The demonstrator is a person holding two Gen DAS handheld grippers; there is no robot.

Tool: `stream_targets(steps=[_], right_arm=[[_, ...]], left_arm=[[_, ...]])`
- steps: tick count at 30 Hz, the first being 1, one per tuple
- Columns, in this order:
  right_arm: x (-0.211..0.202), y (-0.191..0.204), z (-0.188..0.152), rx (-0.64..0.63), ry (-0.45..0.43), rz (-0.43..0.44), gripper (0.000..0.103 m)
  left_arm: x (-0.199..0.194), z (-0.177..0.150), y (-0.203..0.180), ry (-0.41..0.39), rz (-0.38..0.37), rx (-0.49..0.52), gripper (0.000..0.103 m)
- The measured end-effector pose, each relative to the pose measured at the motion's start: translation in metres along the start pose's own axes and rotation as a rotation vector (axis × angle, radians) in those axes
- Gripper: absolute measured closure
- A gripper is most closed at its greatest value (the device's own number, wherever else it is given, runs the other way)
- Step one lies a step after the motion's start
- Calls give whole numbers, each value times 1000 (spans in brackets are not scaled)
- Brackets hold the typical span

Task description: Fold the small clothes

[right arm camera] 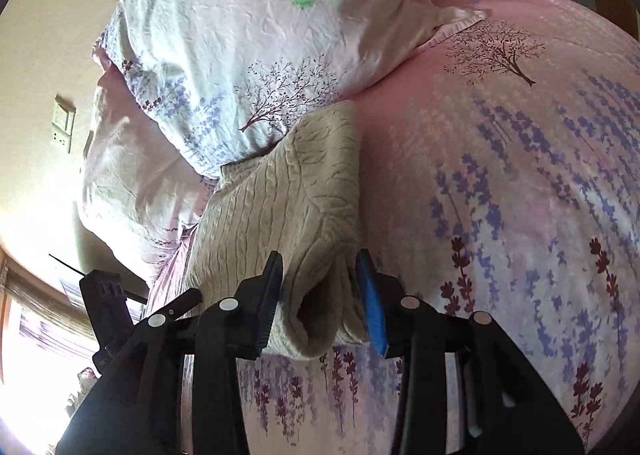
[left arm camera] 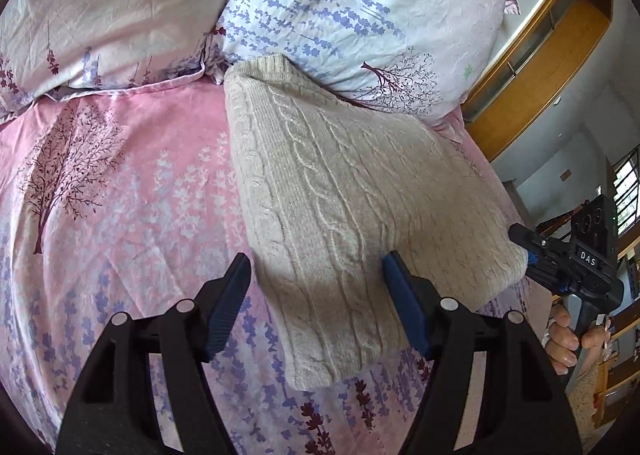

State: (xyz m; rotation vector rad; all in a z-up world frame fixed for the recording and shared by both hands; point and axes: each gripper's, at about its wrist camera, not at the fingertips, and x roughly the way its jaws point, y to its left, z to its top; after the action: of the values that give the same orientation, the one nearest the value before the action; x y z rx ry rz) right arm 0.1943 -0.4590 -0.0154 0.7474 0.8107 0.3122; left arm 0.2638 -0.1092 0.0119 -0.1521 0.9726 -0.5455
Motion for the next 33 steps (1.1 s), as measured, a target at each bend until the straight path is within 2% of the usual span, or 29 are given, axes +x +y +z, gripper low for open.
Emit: stream_targets(steps=[4,6,7,11,17,21,23,27,33], right_arm=[[8,8,-5,-42,5,-27,64],[13,12,-7,-60,1,-38,73],[14,13,-7,-67,2,-41,81],[16,17,-6,-86,-16,-55,93],[-8,21,-5,-115,-133,-72,95],[1,12,-6,-94,-101,-129,95],[7,6,-10,-68,-86,-129,95],[8,7,-19,-60,-103,-135,95],[17,12,-25,-88,-113,-202,95]], left_arm=[[2,-2,-6,-2,33,26,35],[3,-3,-6,0,39,31,35],[3,-2,-6,1,41,31,35],[7,-1,-8,3,48,35,35],[6,-2,-9,5,39,32,40],[4,-4,-7,10,27,27,41],[6,-6,-5,18,22,18,41],[9,-8,-2,36,11,11,41],[9,-7,-1,52,7,15,44]])
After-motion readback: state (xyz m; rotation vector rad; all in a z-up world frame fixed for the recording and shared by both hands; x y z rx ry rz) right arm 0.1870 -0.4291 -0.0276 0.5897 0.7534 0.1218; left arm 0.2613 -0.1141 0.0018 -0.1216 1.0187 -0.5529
